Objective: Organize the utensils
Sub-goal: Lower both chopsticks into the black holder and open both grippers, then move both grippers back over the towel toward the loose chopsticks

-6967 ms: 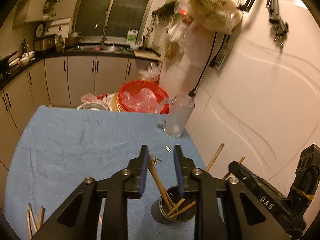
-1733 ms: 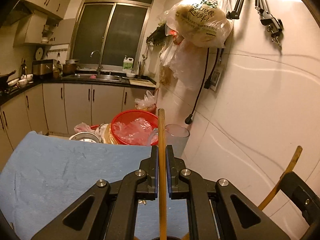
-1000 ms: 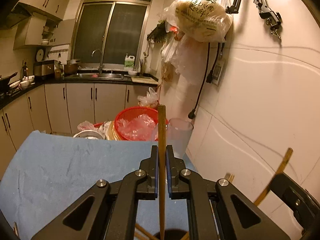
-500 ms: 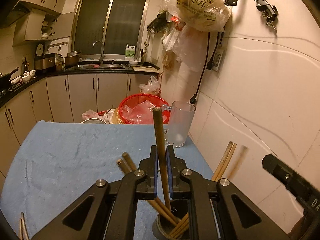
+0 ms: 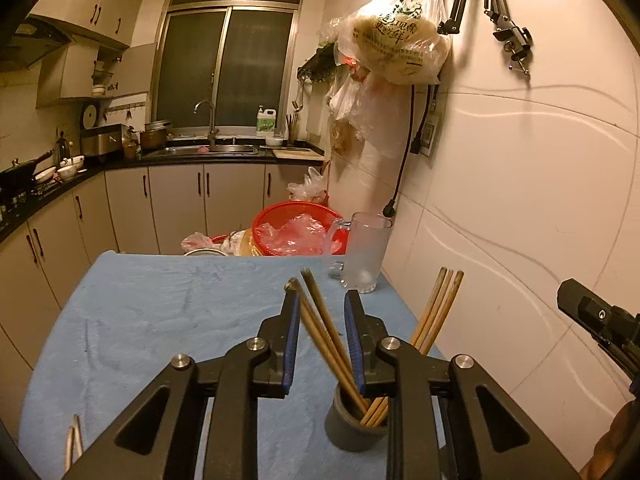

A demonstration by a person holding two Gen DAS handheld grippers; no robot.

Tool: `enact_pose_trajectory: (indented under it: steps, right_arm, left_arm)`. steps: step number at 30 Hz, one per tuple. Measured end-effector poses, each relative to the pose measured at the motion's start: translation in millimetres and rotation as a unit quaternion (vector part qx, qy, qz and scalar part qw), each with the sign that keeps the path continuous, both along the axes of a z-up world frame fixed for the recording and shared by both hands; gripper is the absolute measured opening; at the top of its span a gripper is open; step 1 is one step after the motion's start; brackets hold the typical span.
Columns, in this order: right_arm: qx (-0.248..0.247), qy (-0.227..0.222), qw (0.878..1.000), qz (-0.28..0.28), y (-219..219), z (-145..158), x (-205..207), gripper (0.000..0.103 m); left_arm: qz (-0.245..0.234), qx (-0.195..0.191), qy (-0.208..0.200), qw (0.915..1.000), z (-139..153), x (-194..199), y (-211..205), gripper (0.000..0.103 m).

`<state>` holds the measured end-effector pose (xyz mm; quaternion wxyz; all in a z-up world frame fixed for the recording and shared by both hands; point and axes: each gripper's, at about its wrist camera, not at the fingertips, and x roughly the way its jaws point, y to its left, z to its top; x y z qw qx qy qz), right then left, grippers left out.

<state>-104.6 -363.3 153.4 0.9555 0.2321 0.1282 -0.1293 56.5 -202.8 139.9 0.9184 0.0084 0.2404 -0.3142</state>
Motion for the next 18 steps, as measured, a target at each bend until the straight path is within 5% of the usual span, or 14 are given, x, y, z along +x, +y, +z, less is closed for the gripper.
enact_pose_trajectory:
  steps: [10, 15, 18]
  right_arm:
    - [0.001, 0.009, 1.0, 0.014, 29.7, -2.6, -15.0, 0.015]
    - [-0.002, 0.016, 1.0, 0.027, 48.8, -6.3, -18.4, 0.031]
    - [-0.007, 0.024, 0.999, 0.037, 64.9, -10.3, -20.7, 0.032]
  left_arm:
    - [0.023, 0.008, -0.003, 0.9997, -4.5, -15.7, 41.9, 0.023]
    - [0.051, 0.018, -0.004, 0.9985, -9.5, -22.5, 67.1, 0.023]
    - [0.069, 0.028, -0.002, 0.9972, -13.7, -28.9, 82.7, 0.023]
